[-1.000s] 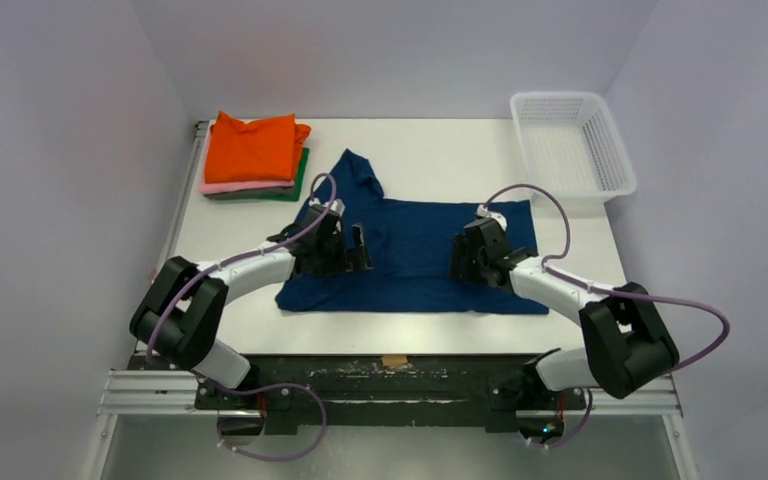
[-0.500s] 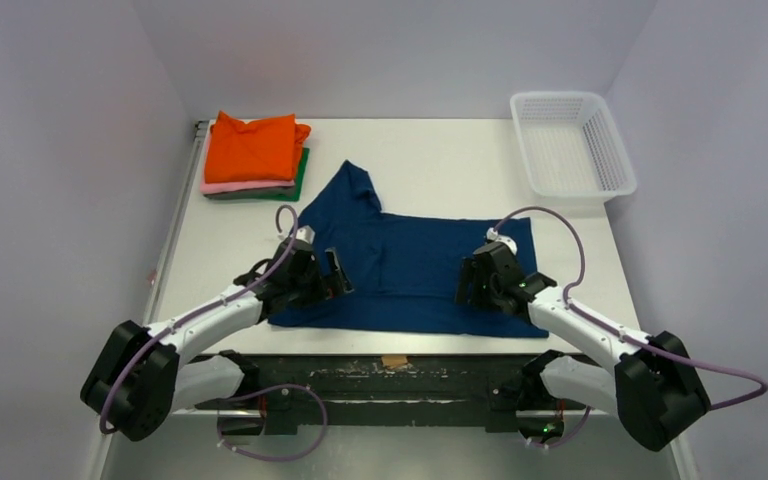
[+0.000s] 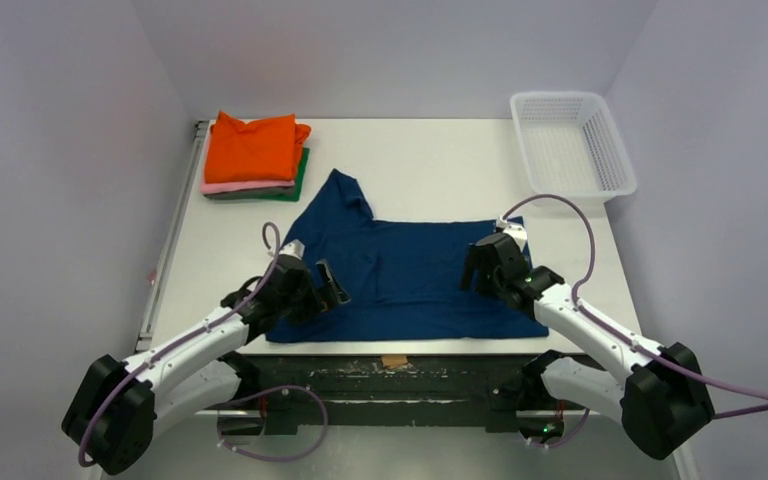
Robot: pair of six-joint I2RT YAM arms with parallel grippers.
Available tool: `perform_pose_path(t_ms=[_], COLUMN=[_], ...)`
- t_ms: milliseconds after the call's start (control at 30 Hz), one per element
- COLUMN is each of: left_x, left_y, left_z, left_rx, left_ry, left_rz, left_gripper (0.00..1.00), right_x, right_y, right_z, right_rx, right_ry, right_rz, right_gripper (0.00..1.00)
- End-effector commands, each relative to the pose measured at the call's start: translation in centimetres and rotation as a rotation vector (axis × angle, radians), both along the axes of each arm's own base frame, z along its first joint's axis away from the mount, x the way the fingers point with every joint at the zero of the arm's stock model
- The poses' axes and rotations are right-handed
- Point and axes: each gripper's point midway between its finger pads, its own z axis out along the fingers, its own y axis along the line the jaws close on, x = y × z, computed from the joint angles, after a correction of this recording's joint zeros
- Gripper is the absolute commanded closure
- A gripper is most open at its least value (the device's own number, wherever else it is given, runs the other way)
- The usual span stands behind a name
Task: Fold and stack the t-shirts
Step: Fold the flattened tshirt in 1/3 of the way, then grab the side of the flattened tshirt furthest away from the robot with both arms
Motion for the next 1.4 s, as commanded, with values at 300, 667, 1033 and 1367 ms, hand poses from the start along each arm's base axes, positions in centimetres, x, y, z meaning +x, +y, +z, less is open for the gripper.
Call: perform_pose_path(t_ms=[300, 667, 1033, 1367], left_x=[0.1, 9.5, 20.4, 29.9], left_y=[2.0, 1.6, 0.5, 0.9], left_z=[5.9, 9.8, 8.4, 5.6], left_rx=[0.138, 0.153, 0.259, 0.381], left_ry=[-0.117, -0.18, -0.133, -0.073], left_rz=[-0.035, 0.011, 0.029, 0.127], left_gripper=[0.0, 0.0, 0.0, 0.01], right_x=[2.8, 2.0, 2.0, -1.2], right_y=[1.3, -5.0, -8.7, -7.3], right_z=[-0.8, -6.8, -7.0, -7.5], right_rx=[-0.034, 0.01, -0.013, 0.068], right_ry=[0.024, 0.308, 0.353, 0.407], right_rz=[0.017, -0.207, -0.332, -0.3], right_gripper=[0.21, 0.23, 0.22, 0.22])
